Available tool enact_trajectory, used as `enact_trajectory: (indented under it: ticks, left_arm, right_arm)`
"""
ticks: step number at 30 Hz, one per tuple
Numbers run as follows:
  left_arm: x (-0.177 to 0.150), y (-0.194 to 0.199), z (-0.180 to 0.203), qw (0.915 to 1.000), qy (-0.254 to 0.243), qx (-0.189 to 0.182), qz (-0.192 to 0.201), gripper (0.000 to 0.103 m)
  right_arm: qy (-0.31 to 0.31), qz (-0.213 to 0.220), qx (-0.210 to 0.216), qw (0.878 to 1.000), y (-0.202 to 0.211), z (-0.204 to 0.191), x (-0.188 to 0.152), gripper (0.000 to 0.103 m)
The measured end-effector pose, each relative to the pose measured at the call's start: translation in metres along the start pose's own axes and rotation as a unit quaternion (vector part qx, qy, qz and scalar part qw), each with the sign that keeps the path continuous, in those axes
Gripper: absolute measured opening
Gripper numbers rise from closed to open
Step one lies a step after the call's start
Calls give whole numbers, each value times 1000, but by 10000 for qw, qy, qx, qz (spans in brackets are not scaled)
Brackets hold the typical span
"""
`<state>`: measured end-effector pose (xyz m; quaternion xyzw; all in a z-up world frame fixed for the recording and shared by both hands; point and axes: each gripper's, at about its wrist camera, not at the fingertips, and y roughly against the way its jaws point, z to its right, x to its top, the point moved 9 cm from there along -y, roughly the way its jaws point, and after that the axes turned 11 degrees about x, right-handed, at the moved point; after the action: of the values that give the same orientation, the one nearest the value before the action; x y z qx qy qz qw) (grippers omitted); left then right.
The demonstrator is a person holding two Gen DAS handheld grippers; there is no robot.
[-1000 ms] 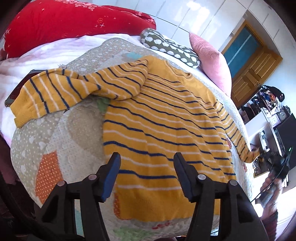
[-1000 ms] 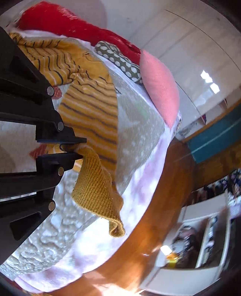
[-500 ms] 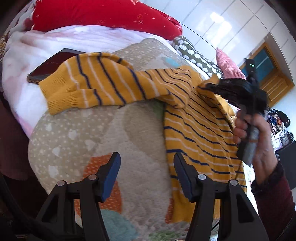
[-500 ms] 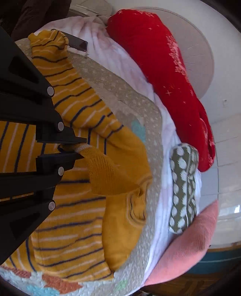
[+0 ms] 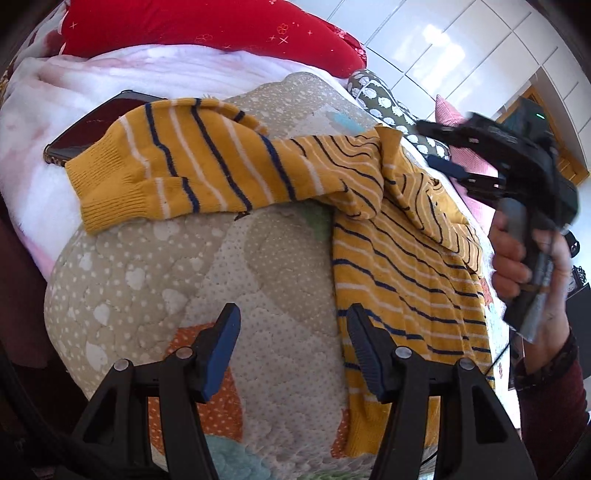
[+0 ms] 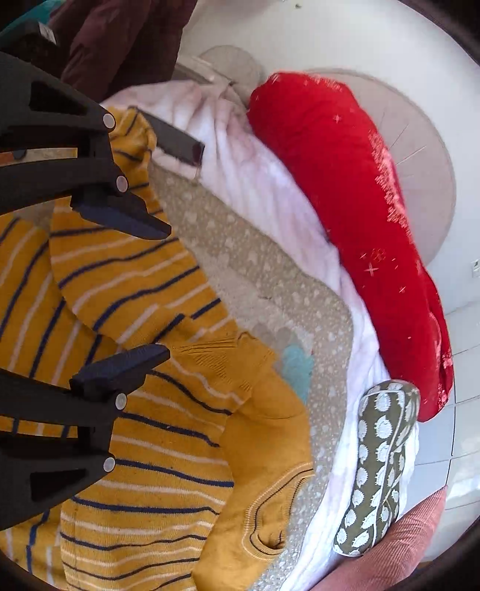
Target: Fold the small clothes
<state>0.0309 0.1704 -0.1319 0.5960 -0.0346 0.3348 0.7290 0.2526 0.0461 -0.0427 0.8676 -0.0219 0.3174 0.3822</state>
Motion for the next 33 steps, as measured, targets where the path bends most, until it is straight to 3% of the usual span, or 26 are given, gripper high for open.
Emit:
enact_trajectory:
  ticks: [1, 3, 5, 7, 9, 11, 14, 19, 21, 23, 25, 27, 28, 31, 33]
  left_arm:
    - [-1, 1, 2, 10000, -45, 6, 19, 59]
    - [-2, 2, 6, 9999, -137, 54, 43, 60]
    - [-4, 0, 10, 9999, -158, 26, 1, 60]
    - [-6, -2, 14, 9999, -150, 0, -48, 60]
    - [-9, -2, 19, 9998, -161, -18, -70, 60]
    - [-12, -1, 23, 9997, -212, 17, -78, 60]
    - [-18, -1, 30, 9994, -297, 75, -143, 60]
    - [-24, 12, 46, 9988, -448, 193, -59, 60]
    - [-25, 17, 49, 9982, -525, 291, 8, 60]
    - [-25, 19, 50, 9975, -590, 393, 53, 60]
    - [-23, 16, 49, 9972, -579, 468, 29, 60]
    - [-23, 10, 50, 9977, -508, 446, -68, 60]
    - [-23, 7, 50, 9979, -476, 419, -113, 60]
    - [-26, 6, 52, 9982, -453, 377, -134, 60]
    - [-27, 8, 51, 9982, -451, 371, -113, 60]
  right_arm:
    - [0, 150, 59, 9999, 19, 1, 2, 63]
    - [25, 453, -278, 9986, 58, 20, 3, 65]
    - [-40, 659, -1186, 9907, 96, 65, -2, 65]
    - [-365, 727, -2121, 9739, 131, 123, -16, 65]
    - [-999, 668, -2597, 9582, 159, 179, -42, 65]
    - [-1643, 779, -2486, 9514, 179, 215, -70, 65]
    - [-2388, 1002, -1934, 9463, 187, 242, -95, 65]
    - [-2969, 1274, -1234, 9383, 164, 267, -85, 64]
    - [-3045, 1200, -974, 9399, 149, 267, -78, 19]
    - [-2887, 1143, -1147, 9436, 152, 263, -75, 12]
    - [-2590, 1120, -1831, 9417, 170, 270, -71, 10]
    - [-2547, 1123, -2396, 9301, 190, 286, -71, 10]
    - [-2538, 1088, -2465, 9290, 196, 293, -72, 10]
    - [-2171, 705, -2175, 9490, 186, 285, -72, 17]
    - [-2099, 788, -2005, 9537, 194, 274, -77, 36]
